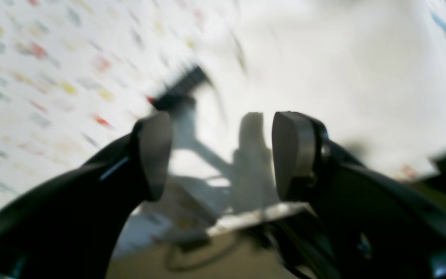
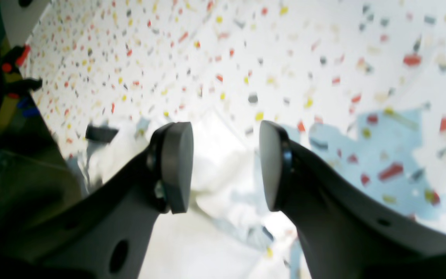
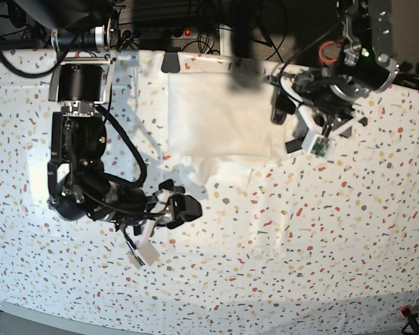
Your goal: Fold the T-shirt properly
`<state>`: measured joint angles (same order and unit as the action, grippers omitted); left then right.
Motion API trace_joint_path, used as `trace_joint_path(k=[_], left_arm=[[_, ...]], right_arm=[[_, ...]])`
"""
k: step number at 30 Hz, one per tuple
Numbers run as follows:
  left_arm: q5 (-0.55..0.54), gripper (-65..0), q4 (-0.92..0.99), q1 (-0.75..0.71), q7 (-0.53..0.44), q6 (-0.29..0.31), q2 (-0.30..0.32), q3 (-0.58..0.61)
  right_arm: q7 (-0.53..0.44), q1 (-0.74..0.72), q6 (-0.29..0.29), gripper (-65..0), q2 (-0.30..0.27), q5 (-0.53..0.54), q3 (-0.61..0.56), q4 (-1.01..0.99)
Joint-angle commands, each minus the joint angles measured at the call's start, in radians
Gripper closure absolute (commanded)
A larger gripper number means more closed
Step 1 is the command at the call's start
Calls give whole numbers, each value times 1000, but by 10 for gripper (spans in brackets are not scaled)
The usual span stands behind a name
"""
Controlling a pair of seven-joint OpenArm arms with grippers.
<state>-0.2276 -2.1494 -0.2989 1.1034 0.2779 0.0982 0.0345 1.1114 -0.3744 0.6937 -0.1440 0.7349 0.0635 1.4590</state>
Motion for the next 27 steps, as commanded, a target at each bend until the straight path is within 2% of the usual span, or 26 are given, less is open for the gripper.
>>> trace_joint_path(k=[1, 4, 10, 13, 15, 17, 23, 27], left_arm=[[-47, -397, -32, -14, -19, 3, 0, 0], [-161, -397, -36, -80, -23, 3, -1, 0], [-175, -397, 58, -161, -163, -6, -1, 0], [-198, -397, 159, -120, -162, -43, -1, 0], [-261, -397, 229, -83, -142, -43, -1, 0], [-289, -397, 286, -51, -139, -35, -1, 0], [-270, -397, 410, 51, -142, -31, -1, 0], [-244, -397, 471, 124, -143, -31, -1, 0]], right_arm=[[-26, -27, 4, -284, -3, 0, -6, -5], [-28, -27, 4, -284, 2, -14, -24, -47], [-27, -19, 4, -284, 18, -23, -25, -51], [-2, -18, 4, -284, 17, -21, -25, -52], [30, -7, 4, -284, 19, 2, -25, -52], [22, 15, 4, -284, 19, -1, -25, -52], [-16, 96, 4, -284, 0, -75, -25, -52], [-7, 124, 4, -284, -27, -74, -24, -52]])
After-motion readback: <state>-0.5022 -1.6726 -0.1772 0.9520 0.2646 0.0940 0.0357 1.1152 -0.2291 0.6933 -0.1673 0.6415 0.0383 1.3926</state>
